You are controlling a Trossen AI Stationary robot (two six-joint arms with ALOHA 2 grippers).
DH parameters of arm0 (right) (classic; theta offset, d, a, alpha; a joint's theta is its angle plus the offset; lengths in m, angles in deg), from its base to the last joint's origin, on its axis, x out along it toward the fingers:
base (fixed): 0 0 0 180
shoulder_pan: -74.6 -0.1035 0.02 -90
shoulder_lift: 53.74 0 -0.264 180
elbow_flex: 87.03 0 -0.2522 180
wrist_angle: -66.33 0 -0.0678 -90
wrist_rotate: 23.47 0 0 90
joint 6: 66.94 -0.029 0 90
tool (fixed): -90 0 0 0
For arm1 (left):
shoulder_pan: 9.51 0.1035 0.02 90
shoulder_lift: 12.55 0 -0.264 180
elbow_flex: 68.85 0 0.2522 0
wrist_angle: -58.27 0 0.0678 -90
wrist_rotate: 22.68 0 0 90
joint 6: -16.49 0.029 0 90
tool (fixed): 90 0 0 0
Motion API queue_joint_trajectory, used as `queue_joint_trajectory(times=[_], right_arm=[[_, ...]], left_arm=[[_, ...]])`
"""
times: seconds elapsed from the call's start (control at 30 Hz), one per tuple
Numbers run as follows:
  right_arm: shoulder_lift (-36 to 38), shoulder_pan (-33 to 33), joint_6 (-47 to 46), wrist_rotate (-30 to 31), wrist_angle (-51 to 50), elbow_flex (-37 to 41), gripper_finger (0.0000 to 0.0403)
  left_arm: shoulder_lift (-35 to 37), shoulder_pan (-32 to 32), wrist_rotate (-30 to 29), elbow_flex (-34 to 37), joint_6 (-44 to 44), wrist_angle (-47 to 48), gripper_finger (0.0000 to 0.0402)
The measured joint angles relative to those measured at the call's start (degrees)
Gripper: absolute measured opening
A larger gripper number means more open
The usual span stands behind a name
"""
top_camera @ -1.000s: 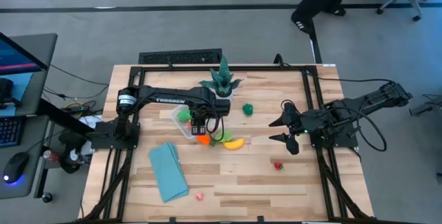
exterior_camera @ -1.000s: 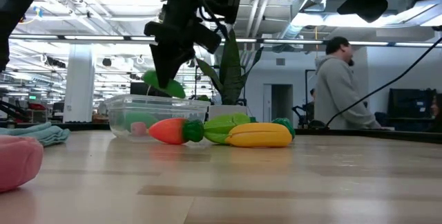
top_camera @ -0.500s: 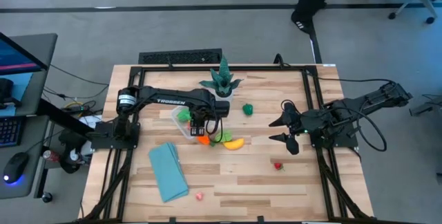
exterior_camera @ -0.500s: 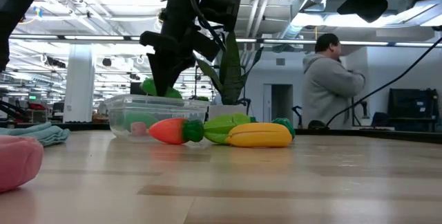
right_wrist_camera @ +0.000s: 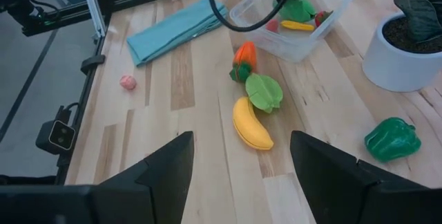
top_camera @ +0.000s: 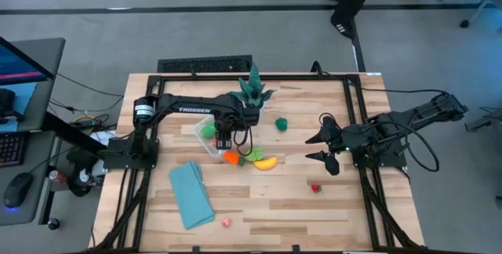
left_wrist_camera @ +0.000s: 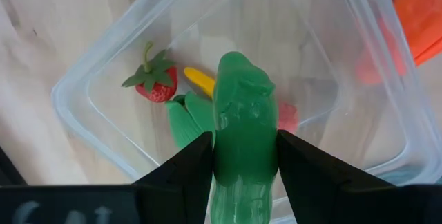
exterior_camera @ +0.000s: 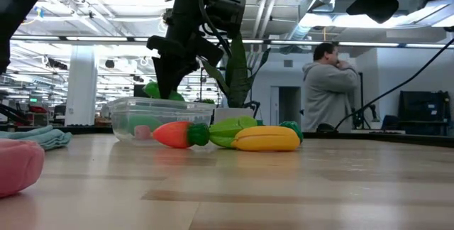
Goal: Pick and placing Produce into tupperware
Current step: Put the green peas into the transparent container, then put the yellow banana into the transparent container
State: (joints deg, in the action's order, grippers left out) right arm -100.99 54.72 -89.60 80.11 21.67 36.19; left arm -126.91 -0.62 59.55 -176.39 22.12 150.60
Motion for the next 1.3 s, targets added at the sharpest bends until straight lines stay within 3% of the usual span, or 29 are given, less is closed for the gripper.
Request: queue_joint_trajectory(times=[0.23, 0.7, 0.93, 1.3], right_arm=[[0.00, 0.02, 0.20, 0.32, -0.01, 0.00, 0.0233], [0.00, 0.02, 0.23, 1.51, -0.01, 0.00, 0.0233], [0.00, 0.30, 0.24, 1.70, -0.01, 0.00, 0.0233], [0.01, 2.65, 0.20, 1.80, 0.22, -0.01, 0.0233]], left_arm=[[0.00, 0.10, 0.02, -0.02, 0.05, 0.39, 0.0151], [0.00, 0.07, 0.04, -0.02, -0.04, 0.43, 0.0196], [0.07, -0.45, 1.33, -3.68, -2.45, 6.39, 0.0197], [12.08, -5.20, 1.92, -5.62, -8.08, 2.20, 0.0197]])
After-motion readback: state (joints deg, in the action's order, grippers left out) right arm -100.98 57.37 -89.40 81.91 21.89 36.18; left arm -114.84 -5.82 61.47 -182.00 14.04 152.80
